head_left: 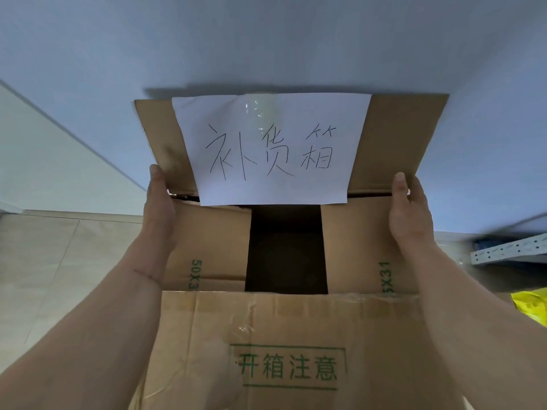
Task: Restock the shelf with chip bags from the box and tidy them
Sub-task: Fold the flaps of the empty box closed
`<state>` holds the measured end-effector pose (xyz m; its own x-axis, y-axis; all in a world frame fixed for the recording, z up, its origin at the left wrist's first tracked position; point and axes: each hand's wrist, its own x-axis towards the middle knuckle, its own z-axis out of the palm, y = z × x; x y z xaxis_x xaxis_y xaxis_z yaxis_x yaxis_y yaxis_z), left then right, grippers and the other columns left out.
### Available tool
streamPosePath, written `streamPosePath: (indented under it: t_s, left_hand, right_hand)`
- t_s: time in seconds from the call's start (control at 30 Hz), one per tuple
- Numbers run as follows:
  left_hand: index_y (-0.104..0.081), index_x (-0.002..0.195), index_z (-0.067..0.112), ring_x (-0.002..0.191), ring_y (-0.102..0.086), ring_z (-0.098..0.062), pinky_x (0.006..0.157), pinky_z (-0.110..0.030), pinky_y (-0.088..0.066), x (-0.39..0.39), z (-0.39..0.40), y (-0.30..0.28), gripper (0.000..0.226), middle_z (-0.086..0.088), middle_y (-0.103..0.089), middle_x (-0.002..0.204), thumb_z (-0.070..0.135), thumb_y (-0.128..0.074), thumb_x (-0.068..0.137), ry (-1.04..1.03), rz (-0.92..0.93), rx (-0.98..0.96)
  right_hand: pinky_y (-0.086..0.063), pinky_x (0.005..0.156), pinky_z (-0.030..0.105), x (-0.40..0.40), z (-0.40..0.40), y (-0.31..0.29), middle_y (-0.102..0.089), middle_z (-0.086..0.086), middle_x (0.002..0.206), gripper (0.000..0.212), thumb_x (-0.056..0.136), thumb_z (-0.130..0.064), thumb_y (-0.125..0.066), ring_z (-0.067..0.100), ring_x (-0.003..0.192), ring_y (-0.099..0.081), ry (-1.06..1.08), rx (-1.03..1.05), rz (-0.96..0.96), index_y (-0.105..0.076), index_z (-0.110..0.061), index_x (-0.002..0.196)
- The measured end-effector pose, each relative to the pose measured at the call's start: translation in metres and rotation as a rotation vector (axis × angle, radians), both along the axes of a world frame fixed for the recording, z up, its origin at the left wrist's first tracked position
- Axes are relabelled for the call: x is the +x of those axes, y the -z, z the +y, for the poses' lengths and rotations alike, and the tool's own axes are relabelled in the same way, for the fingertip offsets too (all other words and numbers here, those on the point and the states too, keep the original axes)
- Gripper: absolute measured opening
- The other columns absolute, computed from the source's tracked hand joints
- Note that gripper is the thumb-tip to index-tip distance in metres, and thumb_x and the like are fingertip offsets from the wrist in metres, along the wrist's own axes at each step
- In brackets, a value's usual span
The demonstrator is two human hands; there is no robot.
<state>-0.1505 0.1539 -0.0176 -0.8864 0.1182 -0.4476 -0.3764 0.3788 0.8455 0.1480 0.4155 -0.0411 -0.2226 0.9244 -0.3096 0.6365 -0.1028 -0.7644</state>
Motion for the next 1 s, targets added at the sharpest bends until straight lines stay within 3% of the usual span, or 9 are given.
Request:
streamPosePath:
  t_s: [0.13,0.23,0.33,0.43,0.6,0.67,0.73,0.9,1.0]
  left_hand:
    - [-0.060,0.125,0.033,0.109,-0.062,-0.011,0.091,-0.037,-0.052,0.010,0.001,-0.007,0.067,0.015,-0.061,0.123,0.083,-0.033,0.090,-0.046,-0.037,0.106]
    - [-0.062,0.133,0.035,0.116,-0.060,-0.007,0.083,-0.032,-0.052,0.016,-0.006,-0.011,0.072,0.017,-0.063,0.129,0.082,-0.028,0.091,-0.050,-0.042,0.158]
    - [-0.061,0.136,0.029,0.115,-0.059,-0.006,0.076,-0.028,-0.049,0.015,-0.014,-0.017,0.078,0.015,-0.065,0.128,0.080,-0.021,0.094,-0.077,-0.076,0.176]
    - [-0.063,0.130,0.024,0.117,-0.059,-0.010,0.087,-0.030,-0.051,0.018,-0.020,-0.022,0.080,0.013,-0.067,0.124,0.080,-0.018,0.094,-0.082,-0.112,0.203]
    - [-0.060,0.133,0.019,0.129,-0.054,-0.012,0.105,-0.036,-0.047,0.019,-0.040,-0.023,0.092,0.007,-0.065,0.132,0.088,-0.019,0.087,-0.032,-0.231,0.266]
    - [-0.060,0.138,0.021,0.127,-0.054,-0.010,0.100,-0.036,-0.048,0.020,-0.052,-0.024,0.093,0.009,-0.064,0.134,0.090,-0.027,0.084,0.013,-0.286,0.312]
    - [-0.068,0.128,0.027,0.114,-0.060,-0.009,0.092,-0.034,-0.049,0.024,-0.064,-0.024,0.079,0.012,-0.069,0.122,0.086,-0.041,0.084,0.072,-0.340,0.347]
    - [-0.076,0.092,0.027,0.096,-0.060,-0.012,0.084,-0.027,-0.042,0.029,-0.089,-0.026,0.034,0.011,-0.069,0.099,0.056,-0.057,0.089,0.107,-0.451,0.460]
    - [-0.079,0.088,0.025,0.088,-0.069,-0.011,0.078,-0.023,-0.049,0.033,-0.102,-0.020,0.026,0.008,-0.073,0.102,0.033,-0.055,0.093,0.155,-0.452,0.444]
  right_hand:
    - [-0.016,0.123,0.043,0.001,0.005,-0.006,-0.028,-0.008,0.163,0.074,0.096,-0.074,-0.015,0.020,0.149,-0.026,0.120,-0.132,0.123,-0.021,-0.034,0.158]
    - [-0.021,0.122,0.044,0.006,0.006,-0.010,-0.041,-0.013,0.154,0.079,0.086,-0.083,-0.014,0.015,0.143,-0.035,0.227,-0.230,0.262,-0.039,-0.044,0.149]
    - [-0.027,0.120,0.042,0.012,0.004,-0.020,-0.049,-0.011,0.145,0.065,0.095,-0.075,-0.014,0.011,0.132,-0.043,0.264,-0.313,0.393,-0.046,-0.045,0.142]
    - [-0.027,0.120,0.042,0.018,-0.001,-0.026,-0.046,-0.008,0.150,0.073,0.094,-0.077,-0.013,0.008,0.127,-0.042,0.252,-0.334,0.439,-0.037,-0.040,0.152]
    - [-0.030,0.109,0.036,0.036,0.000,-0.037,-0.052,-0.010,0.141,0.082,0.089,-0.082,-0.012,0.009,0.135,-0.037,0.263,-0.434,0.523,-0.055,-0.034,0.139]
    - [-0.036,0.109,0.036,0.047,0.001,-0.041,-0.057,-0.011,0.139,0.080,0.087,-0.085,-0.020,0.009,0.139,-0.037,0.267,-0.515,0.608,-0.065,-0.030,0.125]
    - [-0.046,0.096,0.030,0.061,-0.005,-0.046,-0.065,-0.013,0.127,0.070,0.087,-0.082,-0.033,0.007,0.123,-0.051,0.192,-0.603,0.692,-0.072,-0.029,0.109]
    - [-0.034,0.089,0.031,0.098,-0.017,-0.047,-0.062,-0.014,0.105,0.041,0.064,-0.060,-0.076,0.011,0.101,-0.051,0.161,-0.639,0.723,-0.068,-0.032,0.093]
    - [-0.036,0.084,0.029,0.118,-0.030,-0.040,-0.064,-0.013,0.093,0.021,0.072,-0.037,-0.076,0.011,0.088,-0.056,0.226,-0.642,0.693,-0.063,-0.033,0.089]
